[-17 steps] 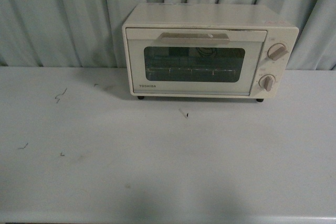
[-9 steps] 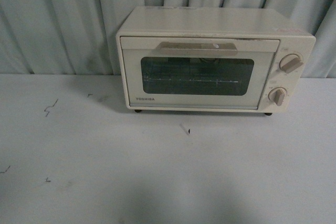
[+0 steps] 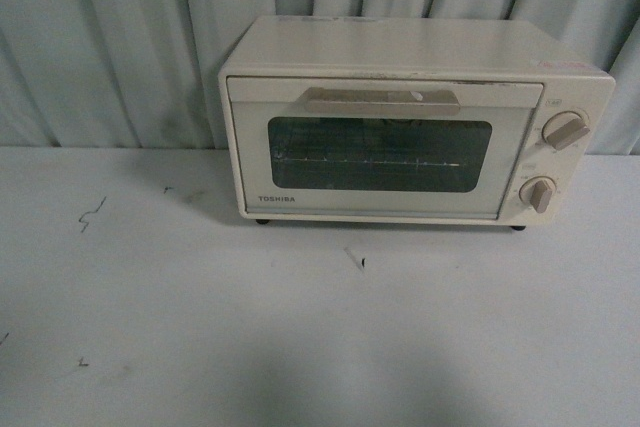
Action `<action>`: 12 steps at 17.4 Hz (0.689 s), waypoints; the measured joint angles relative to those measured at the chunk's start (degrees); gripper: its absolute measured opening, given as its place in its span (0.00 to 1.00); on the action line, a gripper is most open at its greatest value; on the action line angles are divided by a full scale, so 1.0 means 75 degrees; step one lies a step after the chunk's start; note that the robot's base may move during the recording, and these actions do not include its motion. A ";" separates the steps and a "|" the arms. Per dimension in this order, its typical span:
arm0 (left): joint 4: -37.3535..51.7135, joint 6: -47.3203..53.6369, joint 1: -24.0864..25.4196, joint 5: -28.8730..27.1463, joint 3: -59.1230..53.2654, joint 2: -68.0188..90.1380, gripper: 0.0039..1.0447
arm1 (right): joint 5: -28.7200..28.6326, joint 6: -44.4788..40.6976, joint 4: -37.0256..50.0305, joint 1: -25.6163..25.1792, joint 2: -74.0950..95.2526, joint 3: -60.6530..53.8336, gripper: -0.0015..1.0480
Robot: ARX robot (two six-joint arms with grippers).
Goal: Open oven
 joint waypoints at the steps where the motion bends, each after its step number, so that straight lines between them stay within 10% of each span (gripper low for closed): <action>1: 0.0000 0.0000 0.0000 0.0000 0.0000 0.0000 0.94 | 0.0000 0.0000 0.0000 0.0000 0.0000 0.0000 0.94; 6: -0.1329 -0.0615 -0.0087 0.0256 0.0425 0.0344 0.94 | 0.0003 0.0000 0.0000 0.0000 0.0000 0.0000 0.94; 8: -0.2349 -0.3348 -0.2008 -0.0367 0.1256 0.2774 0.94 | -0.0006 -0.0003 0.0003 0.0000 0.0000 0.0000 0.94; 12: 0.0635 -0.8705 -0.5435 -0.1556 0.1562 0.6723 0.94 | 0.0000 0.0000 -0.0003 0.0000 0.0000 0.0000 0.94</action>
